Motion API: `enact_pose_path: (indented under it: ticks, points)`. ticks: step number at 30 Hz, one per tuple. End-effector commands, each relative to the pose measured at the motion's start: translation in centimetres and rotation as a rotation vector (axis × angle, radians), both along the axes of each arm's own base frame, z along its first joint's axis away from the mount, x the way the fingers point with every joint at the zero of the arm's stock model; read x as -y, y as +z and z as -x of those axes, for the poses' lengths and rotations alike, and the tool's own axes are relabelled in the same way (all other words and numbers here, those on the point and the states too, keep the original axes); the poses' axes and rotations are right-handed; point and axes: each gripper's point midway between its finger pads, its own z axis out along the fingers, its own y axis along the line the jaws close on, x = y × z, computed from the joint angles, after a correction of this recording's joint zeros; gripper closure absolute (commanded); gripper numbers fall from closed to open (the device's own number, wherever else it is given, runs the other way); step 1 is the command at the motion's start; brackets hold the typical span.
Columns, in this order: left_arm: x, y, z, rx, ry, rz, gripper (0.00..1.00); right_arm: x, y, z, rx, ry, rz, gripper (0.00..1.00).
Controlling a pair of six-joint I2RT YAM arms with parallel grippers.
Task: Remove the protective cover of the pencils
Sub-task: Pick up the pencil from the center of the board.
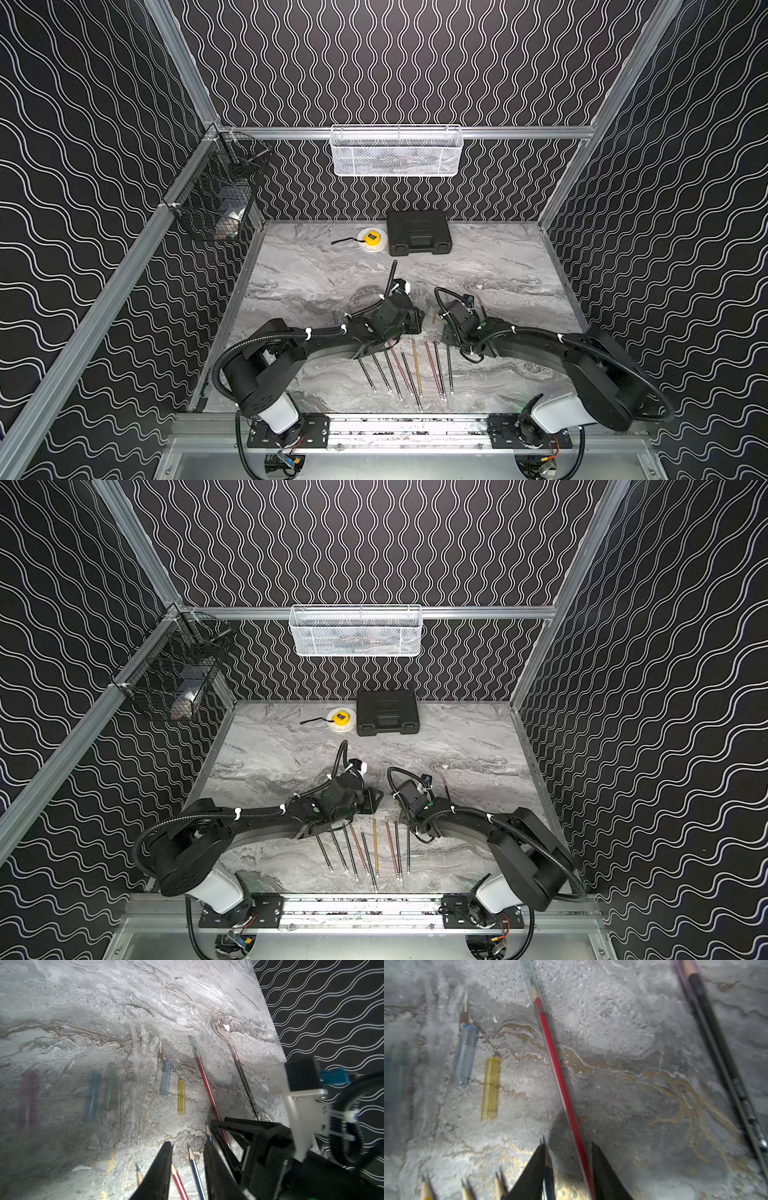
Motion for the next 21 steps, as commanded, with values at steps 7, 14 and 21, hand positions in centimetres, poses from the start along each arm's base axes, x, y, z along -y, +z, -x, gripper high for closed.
enact_pose_path:
  ticks: [7, 14, 21]
  points:
    - [-0.1, 1.0, -0.3, 0.023, 0.005, 0.034, 0.69, 1.0, -1.1, -0.3, -0.024, -0.029, 0.066, 0.64]
    - [-0.3, 0.9, -0.1, 0.021, 0.003, 0.049, 0.69, 1.4, -1.9, -0.4, -0.043, -0.039, 0.074, 0.74]
    - [-0.7, 1.0, 0.4, 0.023, 0.000, 0.062, 0.69, 1.4, -1.9, -0.4, -0.039, -0.041, 0.062, 0.86]
